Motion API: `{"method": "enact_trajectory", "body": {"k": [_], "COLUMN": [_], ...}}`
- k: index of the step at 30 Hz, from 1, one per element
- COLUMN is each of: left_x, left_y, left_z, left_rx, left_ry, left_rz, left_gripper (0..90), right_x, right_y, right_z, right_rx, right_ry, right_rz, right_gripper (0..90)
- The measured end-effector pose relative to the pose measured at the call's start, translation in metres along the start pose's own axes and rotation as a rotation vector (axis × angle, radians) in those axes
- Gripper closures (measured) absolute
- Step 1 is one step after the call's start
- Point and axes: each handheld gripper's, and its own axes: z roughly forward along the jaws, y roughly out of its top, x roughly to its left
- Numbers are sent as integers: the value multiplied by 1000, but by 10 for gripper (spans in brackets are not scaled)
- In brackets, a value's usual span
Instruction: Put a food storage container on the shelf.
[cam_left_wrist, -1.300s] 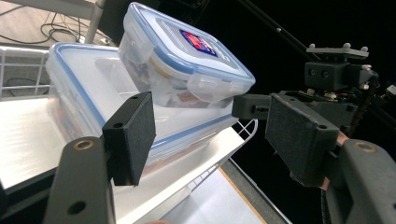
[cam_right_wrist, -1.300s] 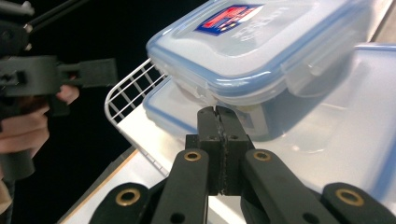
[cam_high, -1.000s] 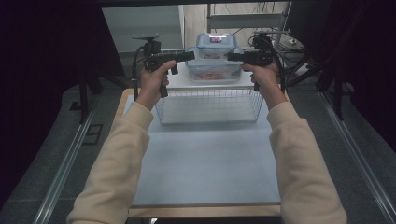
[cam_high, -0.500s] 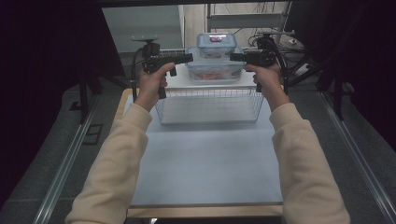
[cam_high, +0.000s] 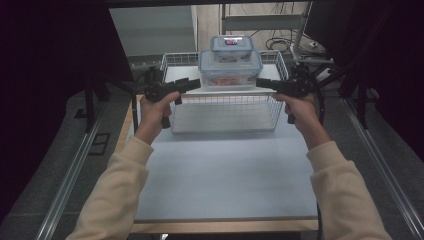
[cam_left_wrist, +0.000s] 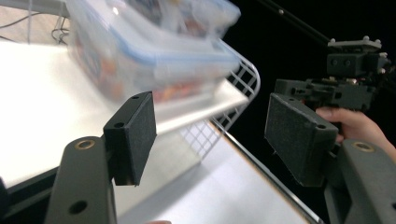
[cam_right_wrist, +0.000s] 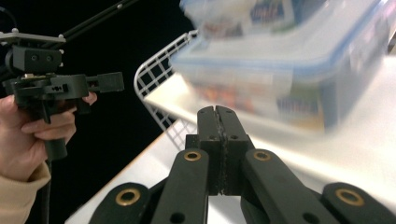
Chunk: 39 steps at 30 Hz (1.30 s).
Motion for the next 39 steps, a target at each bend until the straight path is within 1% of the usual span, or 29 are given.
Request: {"method": "enact_trajectory", "body": {"k": [1,2,3,4,5,6,8,9,10,11,12,13,14,15,16,17,18,19,20,22,23,24,27,28,29,30,35,36,39], "left_x": [0,-1,-2,-2,-2,-3,-4,-5,-5,-5,-5,-5,-4,-2,-1,-1,2,2,5,8,8,11,16,17,17,18,17,16,16], "left_y": [0,-14,-21,-27,-27,-34,-50,-55,-72,-72,-87,-87,-99,-107,-114,-114,-126,-126,-140,-153,-153,-161,-172,-175,-175,-178,-179,-178,-177], "left_z": [0,-6,-9,-12,-12,-15,-21,-23,-27,-27,-30,-30,-33,-34,-35,-35,-36,-36,-36,-36,-36,-36,-34,-33,-33,-32,-31,-31,-32], "left_rx": [0,-1,-4,-4,-4,-3,-4,-3,10,10,27,27,45,52,58,58,70,70,96,113,113,122,141,142,142,148,146,144,137], "left_ry": [0,-14,-22,-32,-32,-35,-42,-40,-40,-40,-34,-34,-28,-23,-20,-20,-14,-14,-12,-4,-4,5,31,37,37,40,42,41,40], "left_rz": [0,3,-1,-4,-4,-4,-2,-1,2,2,4,4,7,5,-1,-1,-17,-17,-35,-48,-48,-54,-63,-65,-65,-72,-71,-65,-69], "left_gripper": [334,334,333,333,332,332,331,331,330,327,326,324,320,320,318,317,317,314,310,306,302,301,301,302,303,302,300,299,298], "right_x": [0,0,0,-1,-1,-2,-3,-4,-5,-5,-7,-8,-10,-11,-12,-12,-14,-14,-15,-16,-16,-16,-17,-17,-17,-17,-17,-16,-15], "right_y": [0,-12,-17,-23,-23,-35,-50,-56,-63,-63,-81,-89,-97,-102,-111,-111,-124,-124,-140,-150,-150,-162,-175,-179,-179,-184,-186,-185,-183], "right_z": [0,-8,-11,-15,-15,-23,-29,-32,-34,-34,-38,-40,-41,-43,-45,-45,-48,-48,-51,-53,-53,-56,-57,-56,-56,-54,-53,-53,-55], "right_rx": [0,-2,-3,-4,-4,-7,-6,-3,-2,-2,9,15,22,24,28,28,34,34,56,70,70,83,103,120,120,144,146,137,129], "right_ry": [0,11,16,18,18,24,26,26,30,30,30,28,28,27,22,22,20,20,16,4,4,-10,-23,-31,-31,-42,-38,-34,-36], "right_rz": [0,-4,-4,-7,-7,-4,-4,-3,1,1,4,3,7,10,17,17,17,17,29,27,27,31,30,32,32,29,35,29,25], "right_gripper": [894,894,893,894,894,893,891,887,885,885,871,862,850,833,814,814,762,762,664,595,595,528,470,449,449,425,409,404,398]}}
